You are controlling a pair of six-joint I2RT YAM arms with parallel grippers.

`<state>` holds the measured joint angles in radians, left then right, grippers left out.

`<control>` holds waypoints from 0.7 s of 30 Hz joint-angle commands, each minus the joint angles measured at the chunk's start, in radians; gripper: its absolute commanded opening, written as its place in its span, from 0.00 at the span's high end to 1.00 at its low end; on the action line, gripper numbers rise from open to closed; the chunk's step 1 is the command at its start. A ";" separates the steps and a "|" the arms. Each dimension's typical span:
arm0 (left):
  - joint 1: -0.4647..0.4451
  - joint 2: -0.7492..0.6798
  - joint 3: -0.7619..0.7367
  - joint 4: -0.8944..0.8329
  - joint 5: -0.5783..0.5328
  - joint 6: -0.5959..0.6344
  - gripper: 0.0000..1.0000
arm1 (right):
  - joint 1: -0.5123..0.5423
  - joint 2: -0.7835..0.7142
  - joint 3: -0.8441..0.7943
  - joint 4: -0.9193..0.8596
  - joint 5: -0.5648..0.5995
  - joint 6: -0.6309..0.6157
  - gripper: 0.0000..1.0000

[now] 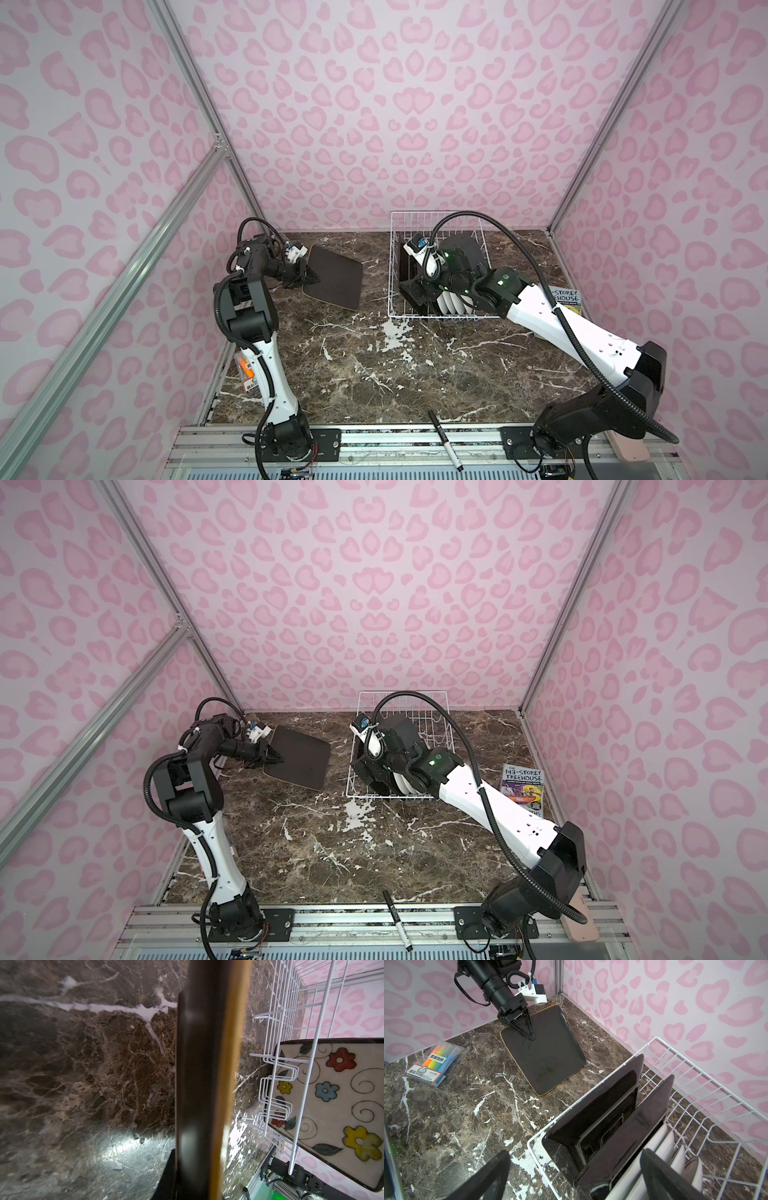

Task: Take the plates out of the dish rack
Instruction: 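Lower the dark plate flat onto the table beside the rack with the left gripper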

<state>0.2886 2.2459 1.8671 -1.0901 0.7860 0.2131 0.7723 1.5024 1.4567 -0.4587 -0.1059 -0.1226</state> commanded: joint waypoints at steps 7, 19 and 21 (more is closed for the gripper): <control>0.009 0.066 0.044 -0.001 -0.024 0.032 0.81 | 0.002 0.010 0.011 0.000 0.012 -0.003 0.01; 0.021 0.136 0.086 -0.019 -0.068 0.027 0.76 | 0.004 0.019 0.020 -0.014 0.017 -0.013 0.01; 0.024 0.138 0.086 -0.017 -0.077 0.027 0.74 | 0.004 0.020 0.020 -0.012 0.015 -0.012 0.01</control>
<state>0.3077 2.3737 1.9446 -1.1007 0.7792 0.2356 0.7742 1.5146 1.4738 -0.4644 -0.0978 -0.1276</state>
